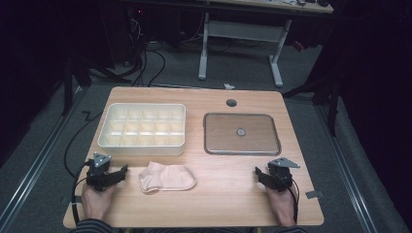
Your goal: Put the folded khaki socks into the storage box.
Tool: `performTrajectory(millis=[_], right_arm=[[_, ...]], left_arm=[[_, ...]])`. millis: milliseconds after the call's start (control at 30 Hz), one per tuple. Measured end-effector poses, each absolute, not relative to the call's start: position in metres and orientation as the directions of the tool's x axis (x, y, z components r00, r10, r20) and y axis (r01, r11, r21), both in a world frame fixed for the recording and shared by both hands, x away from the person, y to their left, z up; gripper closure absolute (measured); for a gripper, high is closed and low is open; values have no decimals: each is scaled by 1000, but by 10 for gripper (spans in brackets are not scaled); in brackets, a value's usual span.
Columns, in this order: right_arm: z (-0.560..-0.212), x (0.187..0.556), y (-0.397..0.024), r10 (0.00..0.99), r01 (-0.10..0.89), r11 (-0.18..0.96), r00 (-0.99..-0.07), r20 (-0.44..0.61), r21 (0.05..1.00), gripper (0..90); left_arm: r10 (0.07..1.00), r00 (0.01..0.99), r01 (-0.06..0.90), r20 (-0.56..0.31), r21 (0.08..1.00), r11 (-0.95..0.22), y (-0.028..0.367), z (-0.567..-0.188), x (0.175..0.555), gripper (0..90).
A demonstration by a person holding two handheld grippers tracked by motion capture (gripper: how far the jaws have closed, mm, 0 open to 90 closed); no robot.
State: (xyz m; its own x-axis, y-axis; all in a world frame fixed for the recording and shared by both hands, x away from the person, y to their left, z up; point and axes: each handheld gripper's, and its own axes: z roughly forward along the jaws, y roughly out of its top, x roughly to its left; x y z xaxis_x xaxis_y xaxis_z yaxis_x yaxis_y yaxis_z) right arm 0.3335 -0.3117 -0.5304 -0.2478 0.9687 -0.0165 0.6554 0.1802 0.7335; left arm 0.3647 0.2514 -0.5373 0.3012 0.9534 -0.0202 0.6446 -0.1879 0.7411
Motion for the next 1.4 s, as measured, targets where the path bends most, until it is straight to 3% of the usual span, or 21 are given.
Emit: performTrajectory(millis=[433, 833, 1400], right_arm=[[-529, 331, -310, 969, 659, 167, -248, 2, 734, 467], [-523, 328, -306, 954, 661, 145, -291, 73, 736, 560], [-515, 326, -286, 927, 617, 134, -355, 123, 776, 517]], left_arm=[[937, 341, 632, -80, 757, -165, 246, -526, 356, 331], [895, 423, 617, -140, 768, -172, 236, -514, 345, 366], [863, 472, 592, -179, 791, -159, 223, -510, 328, 330]])
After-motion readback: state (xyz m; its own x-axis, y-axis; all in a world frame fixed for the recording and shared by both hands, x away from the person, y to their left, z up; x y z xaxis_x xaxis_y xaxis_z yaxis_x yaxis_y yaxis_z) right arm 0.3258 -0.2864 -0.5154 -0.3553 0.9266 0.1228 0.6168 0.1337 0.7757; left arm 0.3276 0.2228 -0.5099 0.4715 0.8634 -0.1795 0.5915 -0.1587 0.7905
